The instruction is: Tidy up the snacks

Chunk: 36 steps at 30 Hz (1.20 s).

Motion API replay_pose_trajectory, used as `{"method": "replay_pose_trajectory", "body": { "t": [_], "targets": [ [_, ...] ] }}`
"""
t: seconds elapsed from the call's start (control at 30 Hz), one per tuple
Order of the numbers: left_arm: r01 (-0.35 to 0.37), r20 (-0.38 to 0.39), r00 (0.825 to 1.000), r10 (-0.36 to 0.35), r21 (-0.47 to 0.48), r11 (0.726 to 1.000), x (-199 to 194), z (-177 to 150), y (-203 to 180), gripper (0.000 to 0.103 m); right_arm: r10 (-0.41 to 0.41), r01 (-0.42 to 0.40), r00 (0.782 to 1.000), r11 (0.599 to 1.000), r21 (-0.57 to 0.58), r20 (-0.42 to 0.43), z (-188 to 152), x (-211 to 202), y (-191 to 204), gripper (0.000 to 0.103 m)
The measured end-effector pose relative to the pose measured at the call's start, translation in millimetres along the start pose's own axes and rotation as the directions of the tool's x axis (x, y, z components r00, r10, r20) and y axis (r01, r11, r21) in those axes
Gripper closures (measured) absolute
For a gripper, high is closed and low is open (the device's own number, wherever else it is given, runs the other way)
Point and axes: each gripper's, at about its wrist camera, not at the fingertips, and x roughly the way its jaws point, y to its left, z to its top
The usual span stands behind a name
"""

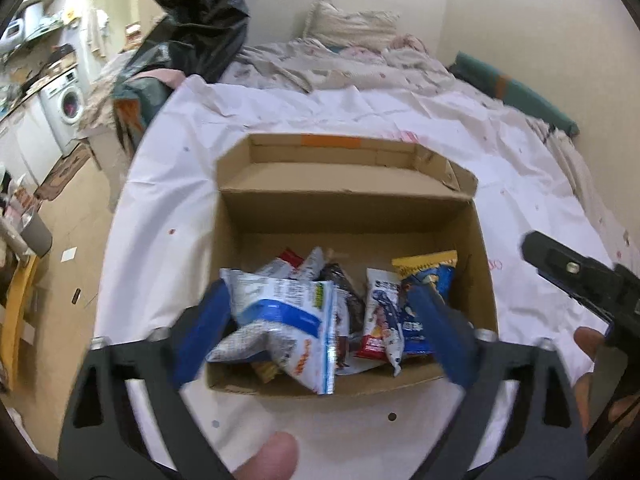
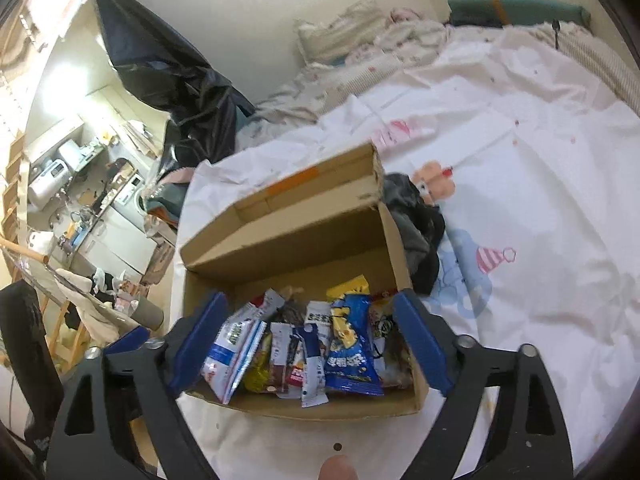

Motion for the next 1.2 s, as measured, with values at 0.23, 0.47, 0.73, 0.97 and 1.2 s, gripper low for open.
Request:
{"method": "replay_pose_trajectory", "body": {
  "t": [0.23,0.47,0.73,0.97,1.2],
  "targets": [
    [-0.028,0.086,0.996,0.032,-0.048,0.998,-33.2,-10.3,33.7,0.0,-0.025,0.026,0.998,1.0,-0.016,0.059,-13.3,-28.0,10.4,0.0],
    [-0.046,0.095,0.994,0.048,-0.021,0.999,-58.0,-39.3,57.8,0.0,-0.085,0.104,0.988,0.983,-0.151,0.128,-40.7,-57.3,40.9,0.0],
    [-0.038,0.125,0.991,0.044,-0.054,0.998,-85.6,-68.9,74.4,0.0,-0.139,0.16,0.983,0.969,-0.19,0.121,-82.0,-74.5,58.5,0.0],
    [-0.038,0.106,0.994,0.041,-0.033,0.999,-72.8,-88.8,67.8,0.0,-0.211,0.239,0.969,0.936,-0.26,0.13,-111.3,-61.6,63.3,0.0],
    [-0.053,0.083,0.995,0.059,-0.079,0.995,-55.5,-87.5,73.5,0.0,-0.253,0.274,0.961,0.929,-0.247,0.112,-109.6,-38.5,57.5,0.0]
  ]
}}
